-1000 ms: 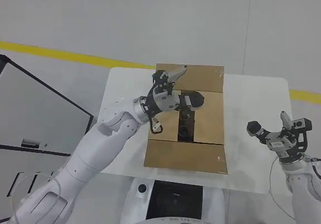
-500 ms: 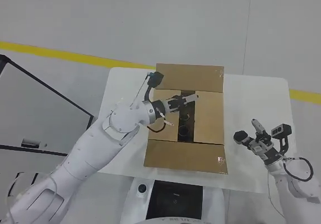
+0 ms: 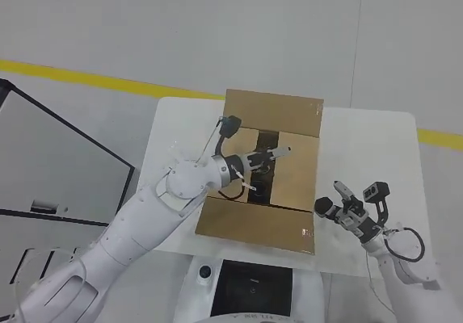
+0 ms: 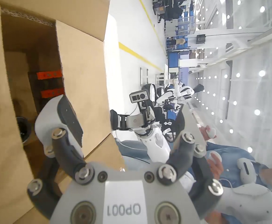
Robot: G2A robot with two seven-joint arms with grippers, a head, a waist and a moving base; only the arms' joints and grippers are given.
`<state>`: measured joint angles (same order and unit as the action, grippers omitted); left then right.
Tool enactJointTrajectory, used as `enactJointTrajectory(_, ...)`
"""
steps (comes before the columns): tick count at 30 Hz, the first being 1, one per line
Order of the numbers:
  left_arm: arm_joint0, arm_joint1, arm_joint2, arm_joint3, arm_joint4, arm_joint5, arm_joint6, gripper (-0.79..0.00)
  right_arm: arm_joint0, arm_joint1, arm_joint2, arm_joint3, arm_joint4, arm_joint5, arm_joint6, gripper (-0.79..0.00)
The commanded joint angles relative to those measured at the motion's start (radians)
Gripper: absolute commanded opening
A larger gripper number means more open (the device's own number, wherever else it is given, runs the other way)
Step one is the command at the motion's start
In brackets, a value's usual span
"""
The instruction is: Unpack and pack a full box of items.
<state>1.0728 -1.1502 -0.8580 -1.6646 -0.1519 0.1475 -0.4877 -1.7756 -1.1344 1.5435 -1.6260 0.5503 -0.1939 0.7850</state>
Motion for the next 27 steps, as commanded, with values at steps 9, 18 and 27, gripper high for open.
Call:
enactJointTrajectory(9, -0.003, 0.007, 0.012, -0.009, 0.156, 0.026, -0.012, 0.000, -0.003, 0.005, 0.045, -0.008, 0.026, -0.013, -0.013, 0.000)
enactJointTrajectory(18, -0.025, -0.008, 0.080, 0.030, 0.294, 0.027, -0.046, 0.000, -0.030, 0.017, 0.193, -0.037, 0.135, 0.001, 0.010, 0.000)
enactJointTrajectory(27, -0.048, -0.045, 0.161, 0.107, 0.306, 0.004, -0.050, 0.000, -0.057, 0.019, 0.247, -0.056, 0.173, 0.007, 0.020, 0.000)
